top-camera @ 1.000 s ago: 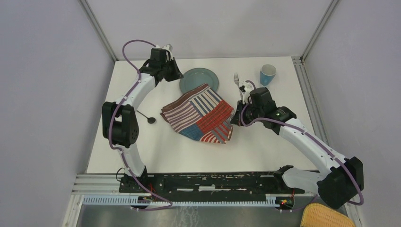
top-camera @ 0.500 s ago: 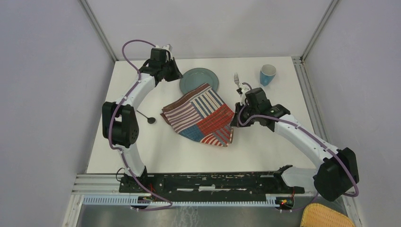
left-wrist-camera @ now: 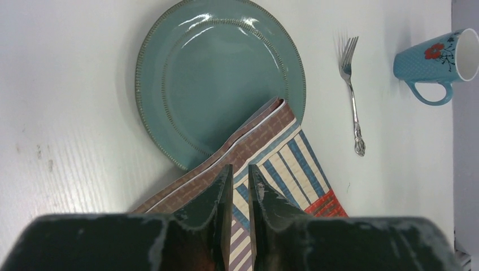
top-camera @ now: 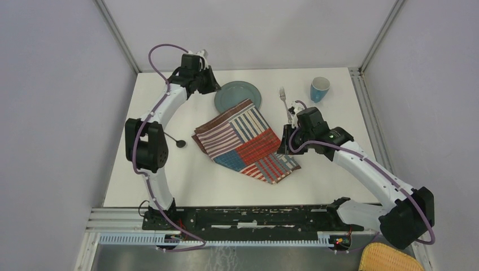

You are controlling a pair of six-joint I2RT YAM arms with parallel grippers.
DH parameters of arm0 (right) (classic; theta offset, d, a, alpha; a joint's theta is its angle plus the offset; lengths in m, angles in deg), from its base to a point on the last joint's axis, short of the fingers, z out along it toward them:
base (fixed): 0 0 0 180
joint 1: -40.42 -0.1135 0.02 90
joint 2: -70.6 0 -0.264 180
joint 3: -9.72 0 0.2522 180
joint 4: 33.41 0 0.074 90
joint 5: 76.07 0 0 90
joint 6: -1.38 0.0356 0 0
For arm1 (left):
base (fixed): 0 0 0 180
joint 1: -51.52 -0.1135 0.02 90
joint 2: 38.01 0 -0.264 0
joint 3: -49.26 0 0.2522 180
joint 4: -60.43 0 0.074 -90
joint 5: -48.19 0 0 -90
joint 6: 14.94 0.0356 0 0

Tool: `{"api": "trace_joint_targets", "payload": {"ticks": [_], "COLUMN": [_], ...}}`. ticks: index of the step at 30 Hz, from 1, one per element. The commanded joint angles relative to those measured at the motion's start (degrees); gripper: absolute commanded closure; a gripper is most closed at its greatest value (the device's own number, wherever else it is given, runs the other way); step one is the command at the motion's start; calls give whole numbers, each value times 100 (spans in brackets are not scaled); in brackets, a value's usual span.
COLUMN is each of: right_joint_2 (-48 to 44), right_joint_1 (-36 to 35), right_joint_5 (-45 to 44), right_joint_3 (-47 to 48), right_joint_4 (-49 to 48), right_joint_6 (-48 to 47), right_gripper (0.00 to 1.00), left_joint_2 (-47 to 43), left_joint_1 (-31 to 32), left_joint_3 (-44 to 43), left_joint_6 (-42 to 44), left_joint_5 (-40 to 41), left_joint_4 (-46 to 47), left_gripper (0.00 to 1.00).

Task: Set the dinner table for one person
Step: Flatten out the napkin at the center of the board.

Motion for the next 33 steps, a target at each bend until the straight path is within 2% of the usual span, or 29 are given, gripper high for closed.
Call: {"api": "trace_joint_targets", "payload": {"ticks": [1,5,13,18,25,33], "right_joint_2": [150,686,2169,3139,4432,5044], "right_joint_1": [-18,-19,-2,114,492,943], "right_joint_5": [-329,-491,-890,-774,-401,3], "right_joint_3": [280,458,1542,2287,3566,4087], "right_joint_4": [-198,-690,-1335,-1626,-1884,-2045], "right_joint_6": [88,-38,-300,-338,-449,-314], "right_gripper": [64,64,64,64,64,64], "left_joint_2": [252,413,940,1089,833,673], "left_joint_1": [34,47,130,132,-6,-215], "left_joint_3": [-442,-555,-934,-978,-830,-504], "left_joint_6": [309,427,726,665,458,404], "left_joint_5": [-456,-693,-1478,-1454,-1057,-1166], "left_joint_4": [-10,-18,52,186,221,430], "left_gripper": [76,74,71,71,71,71]}}
